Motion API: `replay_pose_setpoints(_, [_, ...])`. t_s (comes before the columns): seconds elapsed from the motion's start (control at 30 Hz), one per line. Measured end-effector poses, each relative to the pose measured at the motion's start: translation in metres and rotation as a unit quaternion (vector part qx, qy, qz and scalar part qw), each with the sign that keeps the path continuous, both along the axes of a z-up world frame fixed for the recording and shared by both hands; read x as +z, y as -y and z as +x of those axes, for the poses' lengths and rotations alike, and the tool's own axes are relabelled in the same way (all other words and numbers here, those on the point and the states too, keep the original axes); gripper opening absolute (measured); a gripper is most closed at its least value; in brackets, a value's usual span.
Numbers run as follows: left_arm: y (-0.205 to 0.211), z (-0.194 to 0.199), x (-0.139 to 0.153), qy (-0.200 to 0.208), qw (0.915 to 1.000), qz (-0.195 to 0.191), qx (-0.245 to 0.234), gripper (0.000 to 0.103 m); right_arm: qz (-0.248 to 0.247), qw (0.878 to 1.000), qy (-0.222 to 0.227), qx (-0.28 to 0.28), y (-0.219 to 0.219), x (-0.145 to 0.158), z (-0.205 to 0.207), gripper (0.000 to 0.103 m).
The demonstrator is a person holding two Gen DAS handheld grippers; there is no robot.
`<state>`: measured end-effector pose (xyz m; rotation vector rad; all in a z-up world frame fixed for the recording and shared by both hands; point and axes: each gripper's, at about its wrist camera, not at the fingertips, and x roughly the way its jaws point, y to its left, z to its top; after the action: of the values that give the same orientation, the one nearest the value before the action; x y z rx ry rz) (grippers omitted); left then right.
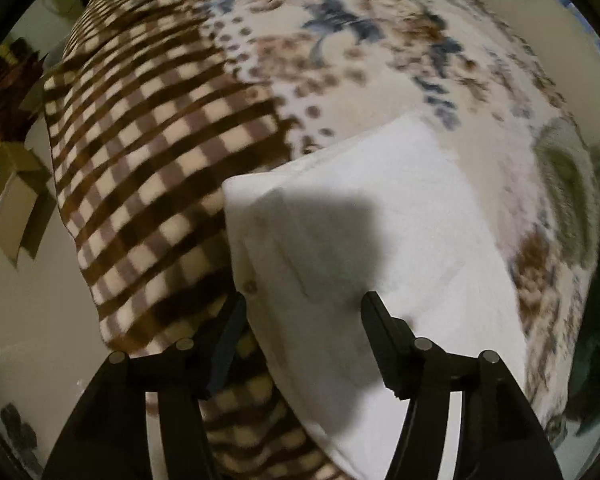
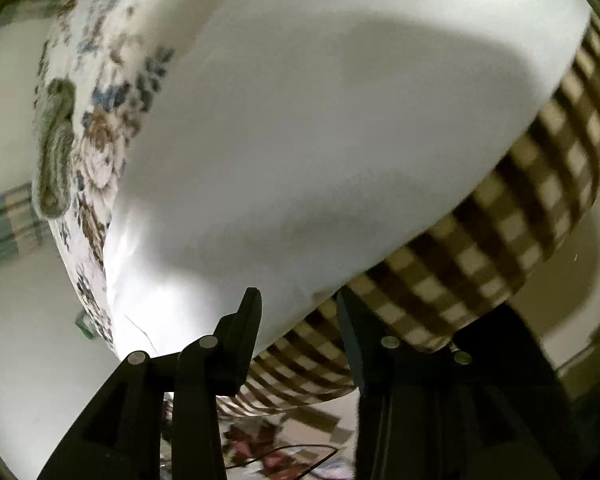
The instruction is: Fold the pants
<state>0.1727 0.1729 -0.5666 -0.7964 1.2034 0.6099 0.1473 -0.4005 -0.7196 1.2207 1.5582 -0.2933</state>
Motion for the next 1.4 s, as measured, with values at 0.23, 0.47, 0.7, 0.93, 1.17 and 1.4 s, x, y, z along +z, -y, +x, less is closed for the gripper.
replay_pose_setpoints(0.23, [0.007,0.003,0.011,0.023,0.9985,0.042,-0.024,0.02,-0.028,0.999,0.013,-0.023,-0.01,0.0,-0.009,0.003])
replay_pose_setpoints(0.47, [-0.004,0.0,0.015,0.008,0.9984,0.037,-0.042,0.016,-0.047,0.999,0.015,0.023,-0.015,0.018,-0.004,0.002])
replay_pose_setpoints(0.7, [0.015,0.011,0.032,-0.018,0.9905,0.079,-0.111,0.019,-0.003,1.0,0.007,0.027,-0.004,-0.006,-0.006,0.008])
replay_pose_setpoints(0.93, [0.119,0.024,0.074,-0.02,0.9579,0.154,-0.241,0.085,-0.05,0.996,0.068,0.007,0.056,0.031,-0.034,0.057])
replay_pose_setpoints(1.17, [0.272,0.052,0.048,-0.013,0.9189,0.087,-0.385,0.086,-0.137,0.973,0.092,-0.162,0.192,0.036,-0.09,0.065])
replay_pose_setpoints(1.4, [0.408,0.049,-0.015,-0.046,0.8634,0.054,-0.499,0.086,-0.096,0.944,0.145,-0.282,0.262,-0.02,-0.097,0.058])
